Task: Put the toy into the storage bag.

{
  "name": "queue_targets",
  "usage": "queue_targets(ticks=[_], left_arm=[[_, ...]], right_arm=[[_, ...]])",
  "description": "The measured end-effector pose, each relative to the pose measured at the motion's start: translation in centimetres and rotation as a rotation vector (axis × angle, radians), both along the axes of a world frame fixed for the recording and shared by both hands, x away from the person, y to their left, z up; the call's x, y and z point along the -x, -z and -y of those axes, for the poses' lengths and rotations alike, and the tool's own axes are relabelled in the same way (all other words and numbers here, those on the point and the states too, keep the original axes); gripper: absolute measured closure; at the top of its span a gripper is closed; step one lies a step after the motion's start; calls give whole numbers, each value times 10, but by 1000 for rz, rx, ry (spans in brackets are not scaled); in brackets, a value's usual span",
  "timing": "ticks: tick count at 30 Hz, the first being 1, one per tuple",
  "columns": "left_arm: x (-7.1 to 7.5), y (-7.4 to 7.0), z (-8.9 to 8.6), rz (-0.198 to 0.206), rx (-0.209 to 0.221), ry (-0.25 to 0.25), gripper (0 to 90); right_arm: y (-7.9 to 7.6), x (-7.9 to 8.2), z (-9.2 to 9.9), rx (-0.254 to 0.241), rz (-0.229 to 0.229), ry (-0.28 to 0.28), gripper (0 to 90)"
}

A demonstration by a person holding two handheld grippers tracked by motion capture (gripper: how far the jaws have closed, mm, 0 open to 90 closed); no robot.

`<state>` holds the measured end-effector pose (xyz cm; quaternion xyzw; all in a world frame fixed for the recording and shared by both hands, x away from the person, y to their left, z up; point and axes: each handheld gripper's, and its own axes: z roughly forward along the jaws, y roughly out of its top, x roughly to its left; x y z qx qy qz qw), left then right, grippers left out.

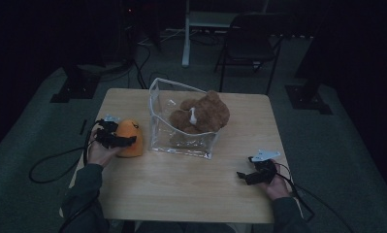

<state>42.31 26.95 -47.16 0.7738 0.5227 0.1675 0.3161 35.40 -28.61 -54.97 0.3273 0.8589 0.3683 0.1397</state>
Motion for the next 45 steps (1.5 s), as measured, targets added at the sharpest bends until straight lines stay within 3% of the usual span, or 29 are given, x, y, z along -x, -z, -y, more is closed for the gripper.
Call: queue_targets(ticks=[2, 4, 9, 13, 25, 45], left_arm=[[0, 0, 1, 2, -12, -7, 27], [0, -1, 3, 0, -57, -29, 62], [2, -5, 7, 19, -123, -38, 219], [4, -6, 11, 48, -147, -38, 278], [8, -13, 12, 84, -172, -25, 354], [17, -34, 10, 155, -142, -24, 378]], right_arm=[[0, 0, 0, 0, 0, 0, 121], [0, 0, 0, 0, -1, 0, 121], [0, 0, 0, 0, 0, 0, 121], [0, 0, 0, 0, 0, 0, 121], [0, 0, 0, 0, -1, 0, 121], [0, 0, 0, 0, 0, 0, 121]])
